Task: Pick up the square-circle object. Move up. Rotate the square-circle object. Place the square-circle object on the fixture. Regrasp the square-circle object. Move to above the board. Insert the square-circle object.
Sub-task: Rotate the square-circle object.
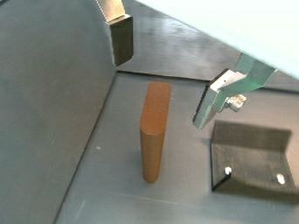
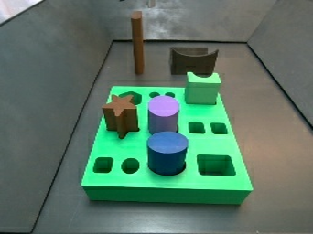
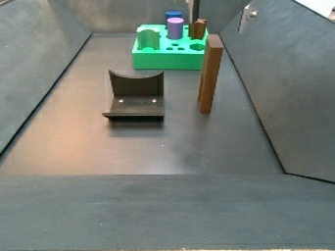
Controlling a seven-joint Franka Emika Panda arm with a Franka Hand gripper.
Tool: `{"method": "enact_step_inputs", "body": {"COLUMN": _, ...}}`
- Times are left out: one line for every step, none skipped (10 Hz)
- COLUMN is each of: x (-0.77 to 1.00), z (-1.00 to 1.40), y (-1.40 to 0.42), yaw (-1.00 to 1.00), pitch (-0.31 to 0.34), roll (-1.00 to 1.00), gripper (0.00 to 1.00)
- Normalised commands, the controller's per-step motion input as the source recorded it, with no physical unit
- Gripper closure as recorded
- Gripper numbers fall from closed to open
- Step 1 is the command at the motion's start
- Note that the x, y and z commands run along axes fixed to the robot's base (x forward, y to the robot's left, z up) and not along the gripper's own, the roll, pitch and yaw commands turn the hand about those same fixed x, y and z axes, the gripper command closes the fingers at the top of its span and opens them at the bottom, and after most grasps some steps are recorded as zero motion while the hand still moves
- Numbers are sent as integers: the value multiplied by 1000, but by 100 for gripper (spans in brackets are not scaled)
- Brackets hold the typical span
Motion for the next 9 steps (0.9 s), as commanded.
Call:
{"method": "enact_step_inputs", "body": {"x": 38, "z": -31, "y": 27, "yaw": -1000, "pitch": 10, "roll": 3, "gripper": 0}}
{"method": "enact_step_inputs", "body": {"x": 38, "z": -31, "y": 27, "yaw": -1000, "pitch": 11, "roll": 3, "gripper": 0}}
{"method": "enact_step_inputs", "body": {"x": 38, "z": -30, "y": 27, "yaw": -1000, "pitch": 11, "roll": 3, "gripper": 0}}
{"method": "enact_step_inputs", "body": {"x": 38, "z": -30, "y": 26, "yaw": -1000, "pitch": 13, "roll": 4, "gripper": 0}}
{"method": "enact_step_inputs", "body": {"x": 39, "z": -30, "y": 26, "yaw": -1000, "pitch": 14, "roll": 4, "gripper": 0}}
{"method": "enact_step_inputs", "body": {"x": 39, "z": -30, "y": 26, "yaw": -1000, "pitch": 15, "roll": 4, "gripper": 0}}
{"method": "enact_step_inputs", "body": {"x": 39, "z": -30, "y": 26, "yaw": -1000, "pitch": 18, "roll": 5, "gripper": 0}}
{"method": "enact_step_inputs", "body": {"x": 39, "z": -30, "y": 26, "yaw": -1000, "pitch": 21, "roll": 6, "gripper": 0}}
{"method": "enact_step_inputs", "body": {"x": 39, "z": -30, "y": 26, "yaw": -1000, "pitch": 24, "roll": 7, "gripper": 0}}
